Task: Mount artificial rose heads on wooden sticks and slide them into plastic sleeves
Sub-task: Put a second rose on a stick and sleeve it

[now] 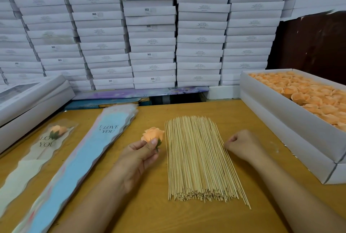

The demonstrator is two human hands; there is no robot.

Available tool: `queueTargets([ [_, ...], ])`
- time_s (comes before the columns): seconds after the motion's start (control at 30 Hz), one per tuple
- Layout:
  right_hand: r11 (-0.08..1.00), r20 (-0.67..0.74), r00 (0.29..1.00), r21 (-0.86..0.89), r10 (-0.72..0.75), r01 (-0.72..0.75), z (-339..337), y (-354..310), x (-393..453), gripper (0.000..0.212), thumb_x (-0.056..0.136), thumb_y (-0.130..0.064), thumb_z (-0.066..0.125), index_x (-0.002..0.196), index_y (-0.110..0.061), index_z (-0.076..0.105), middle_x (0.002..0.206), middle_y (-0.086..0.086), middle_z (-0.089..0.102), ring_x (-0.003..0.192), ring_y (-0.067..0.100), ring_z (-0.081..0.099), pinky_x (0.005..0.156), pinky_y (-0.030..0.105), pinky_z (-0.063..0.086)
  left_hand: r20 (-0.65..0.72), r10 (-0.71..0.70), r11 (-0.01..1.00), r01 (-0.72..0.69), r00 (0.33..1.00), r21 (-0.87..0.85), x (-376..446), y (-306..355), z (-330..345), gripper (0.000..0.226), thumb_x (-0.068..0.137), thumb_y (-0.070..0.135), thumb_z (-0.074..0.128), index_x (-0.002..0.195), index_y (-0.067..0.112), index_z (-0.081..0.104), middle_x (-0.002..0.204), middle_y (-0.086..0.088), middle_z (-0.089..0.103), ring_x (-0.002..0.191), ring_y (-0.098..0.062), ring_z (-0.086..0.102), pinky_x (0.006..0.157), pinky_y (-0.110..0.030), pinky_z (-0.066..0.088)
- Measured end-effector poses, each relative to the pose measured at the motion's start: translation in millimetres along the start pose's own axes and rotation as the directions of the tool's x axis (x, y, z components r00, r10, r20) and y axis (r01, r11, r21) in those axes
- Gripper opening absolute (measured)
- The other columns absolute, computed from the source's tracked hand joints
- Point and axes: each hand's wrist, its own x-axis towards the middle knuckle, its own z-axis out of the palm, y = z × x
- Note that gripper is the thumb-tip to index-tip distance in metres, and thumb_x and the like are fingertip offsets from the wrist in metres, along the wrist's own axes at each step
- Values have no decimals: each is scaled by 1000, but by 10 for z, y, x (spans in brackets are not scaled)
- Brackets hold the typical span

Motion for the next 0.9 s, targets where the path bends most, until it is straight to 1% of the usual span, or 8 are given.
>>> queueTargets([
  [0.07,1000,15,1000,-18,12,-12,-1,-22,-1,19,83,-15,66,73,1,71,98,21,71,71,27,68,77,45,59,-1,-4,1000,4,1000,-5,4,-7,-18,23,64,13,82,86,5,80,95,-14,77,75,-15,74,60,-22,60],
  [0.13,999,42,999,-20,27,-26,-9,-49,-15,19,82,-14,65,64,-16,60,76,23,68,63,26,61,67,42,58,-5,-7,1000,7,1000,-1,11,-16,-26,37,63,13,83,98,3,75,98,-15,77,76,-16,74,60,-22,60],
  [0.17,999,64,997,-9,40,-39,-24,-64,-24,21,81,-14,65,63,-19,55,63,17,58,58,25,55,59,34,50,-3,-8,1000,8,1000,1,17,-21,-30,42,63,14,83,102,2,73,98,-16,77,76,-16,74,60,-22,60],
  [0.2,999,82,995,0,52,-53,-41,-76,-27,23,79,-14,65,62,-20,52,60,9,48,56,22,49,56,29,39,1,-11,1000,11,1000,2,20,-25,-32,45,63,14,83,105,1,71,98,-16,77,76,-16,74,59,-22,60],
  [0.27,997,104,991,-19,80,-78,-77,-95,-31,26,76,-17,67,58,-20,48,58,2,44,53,20,46,55,26,31,8,-21,1000,21,1000,-2,25,-28,-33,49,63,15,84,108,1,70,96,-15,77,76,-16,74,59,-22,59],
  [0.5,986,130,986,-148,100,-80,-74,-166,-17,15,72,-23,67,62,-14,59,56,1,63,52,20,62,53,25,45,17,-36,999,36,999,-7,30,-50,-31,57,60,15,85,112,1,67,97,-16,77,76,-17,75,58,-22,59],
  [0.63,993,148,986,-98,82,-68,-33,-134,10,16,72,-23,67,59,-16,59,47,-1,62,50,18,64,54,26,46,24,-56,998,56,998,-3,37,-58,-22,62,61,14,85,118,-1,65,96,-17,76,76,-18,75,58,-23,60],
  [0.9,990,199,976,97,84,-105,-42,-41,61,14,79,-17,68,78,-3,69,62,5,66,53,16,61,53,29,46,28,-67,998,68,997,-3,38,-62,-17,67,61,14,85,123,0,63,96,-17,75,76,-18,74,58,-23,60],
])
